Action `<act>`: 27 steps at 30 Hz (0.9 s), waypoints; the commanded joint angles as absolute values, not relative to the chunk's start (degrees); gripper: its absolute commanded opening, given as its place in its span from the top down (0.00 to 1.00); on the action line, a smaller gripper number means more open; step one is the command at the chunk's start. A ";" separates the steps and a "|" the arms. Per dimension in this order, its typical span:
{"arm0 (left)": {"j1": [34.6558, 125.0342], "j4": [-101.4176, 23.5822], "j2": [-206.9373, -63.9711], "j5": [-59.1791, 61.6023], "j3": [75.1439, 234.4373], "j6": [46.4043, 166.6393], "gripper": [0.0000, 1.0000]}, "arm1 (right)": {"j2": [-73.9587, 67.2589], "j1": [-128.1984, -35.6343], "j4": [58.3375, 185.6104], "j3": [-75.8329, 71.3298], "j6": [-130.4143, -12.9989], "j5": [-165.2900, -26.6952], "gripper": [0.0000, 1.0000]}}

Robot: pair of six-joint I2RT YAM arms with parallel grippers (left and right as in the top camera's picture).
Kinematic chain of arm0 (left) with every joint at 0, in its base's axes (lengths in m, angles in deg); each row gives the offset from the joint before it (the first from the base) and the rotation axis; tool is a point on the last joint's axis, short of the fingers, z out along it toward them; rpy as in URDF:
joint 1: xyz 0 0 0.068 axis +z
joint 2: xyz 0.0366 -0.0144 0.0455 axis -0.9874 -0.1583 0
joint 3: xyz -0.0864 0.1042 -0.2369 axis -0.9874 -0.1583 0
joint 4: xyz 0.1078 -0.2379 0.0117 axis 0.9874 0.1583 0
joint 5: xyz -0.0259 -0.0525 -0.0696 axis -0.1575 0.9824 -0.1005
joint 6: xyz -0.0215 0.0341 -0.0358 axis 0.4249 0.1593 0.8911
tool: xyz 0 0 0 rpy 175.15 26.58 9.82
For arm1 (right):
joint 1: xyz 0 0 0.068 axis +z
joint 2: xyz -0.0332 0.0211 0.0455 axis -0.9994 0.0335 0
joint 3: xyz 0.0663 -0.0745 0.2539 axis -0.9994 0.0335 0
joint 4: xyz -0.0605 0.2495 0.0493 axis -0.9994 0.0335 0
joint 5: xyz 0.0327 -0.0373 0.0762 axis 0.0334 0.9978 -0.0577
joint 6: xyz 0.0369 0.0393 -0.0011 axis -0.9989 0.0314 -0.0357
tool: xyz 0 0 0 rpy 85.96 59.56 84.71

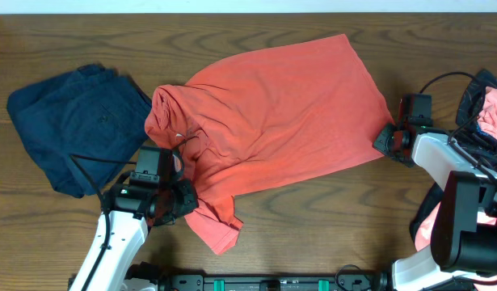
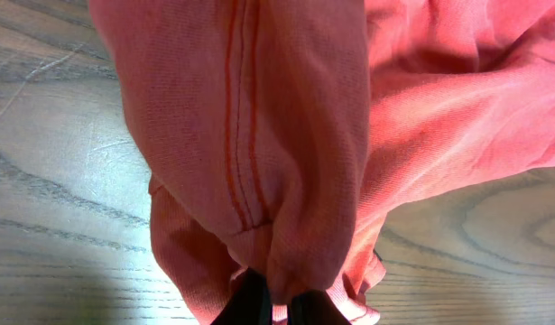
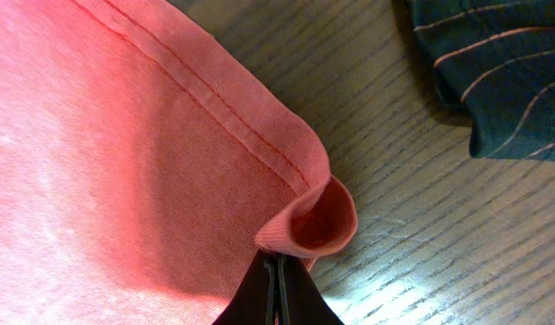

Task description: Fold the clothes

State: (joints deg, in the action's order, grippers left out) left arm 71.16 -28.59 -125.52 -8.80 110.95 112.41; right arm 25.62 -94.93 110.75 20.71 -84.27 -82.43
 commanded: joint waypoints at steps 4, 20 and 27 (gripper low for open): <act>71.51 -29.05 -125.15 -9.59 111.99 110.14 0.94 | 24.07 -96.13 115.23 18.24 -80.84 -81.73 0.99; 78.28 -9.33 -125.15 -7.66 146.29 101.44 0.94 | 6.69 -110.25 156.52 -21.93 -71.86 -86.10 0.99; 81.10 -4.04 -125.15 -2.83 170.27 100.48 0.94 | 3.72 -111.54 166.40 -40.84 -69.46 -88.86 0.99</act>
